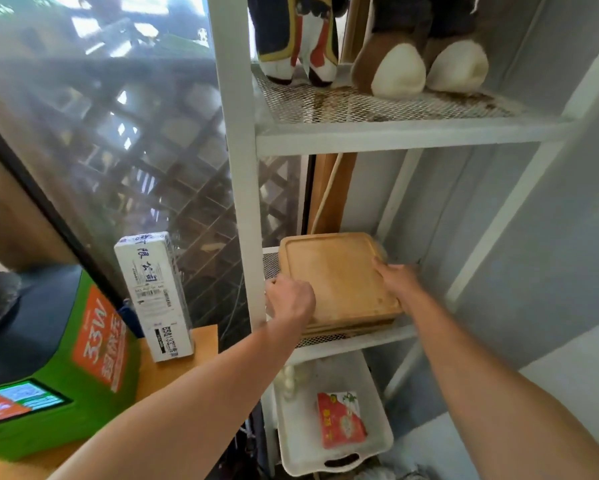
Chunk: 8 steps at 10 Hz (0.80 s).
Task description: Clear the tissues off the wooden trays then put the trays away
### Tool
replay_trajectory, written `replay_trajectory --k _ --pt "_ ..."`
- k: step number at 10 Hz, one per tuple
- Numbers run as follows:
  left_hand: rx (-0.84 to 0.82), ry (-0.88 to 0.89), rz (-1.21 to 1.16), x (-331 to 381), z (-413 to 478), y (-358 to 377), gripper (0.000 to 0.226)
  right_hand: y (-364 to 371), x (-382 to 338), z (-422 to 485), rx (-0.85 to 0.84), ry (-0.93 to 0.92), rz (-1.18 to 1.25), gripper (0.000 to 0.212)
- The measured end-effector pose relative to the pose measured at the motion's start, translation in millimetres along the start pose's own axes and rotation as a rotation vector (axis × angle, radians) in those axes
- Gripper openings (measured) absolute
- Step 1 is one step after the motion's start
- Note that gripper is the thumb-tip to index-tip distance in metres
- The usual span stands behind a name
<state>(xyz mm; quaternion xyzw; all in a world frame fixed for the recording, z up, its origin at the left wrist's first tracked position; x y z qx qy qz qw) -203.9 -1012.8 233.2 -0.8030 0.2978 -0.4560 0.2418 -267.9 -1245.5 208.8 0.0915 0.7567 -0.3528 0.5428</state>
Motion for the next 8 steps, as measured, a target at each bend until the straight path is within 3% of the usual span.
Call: replay_trajectory --k 4,6,8 --pt "0.02 -0.062 -0.115 -10 3 9 0.028 4 13 6 0.053 -0.017 -0.004 0.062" --pt "-0.023 -0.033 -0.138 -14 -3 6 0.032 4 10 4 0.037 -0.065 -0.133 0.065" --pt "0.016 0.054 -0.19 -10 -23 -1 0.041 -7 -16 -14 0.159 -0.158 -0.243 0.041"
Point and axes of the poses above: each hand's wrist, its own z-axis towards the middle knuckle, its own y-axis out of the palm, x = y × z, the point moved 5 cm from there along z, towards the middle knuckle, and after that the axes turned 14 degrees about -y, right-handed, at the moved point
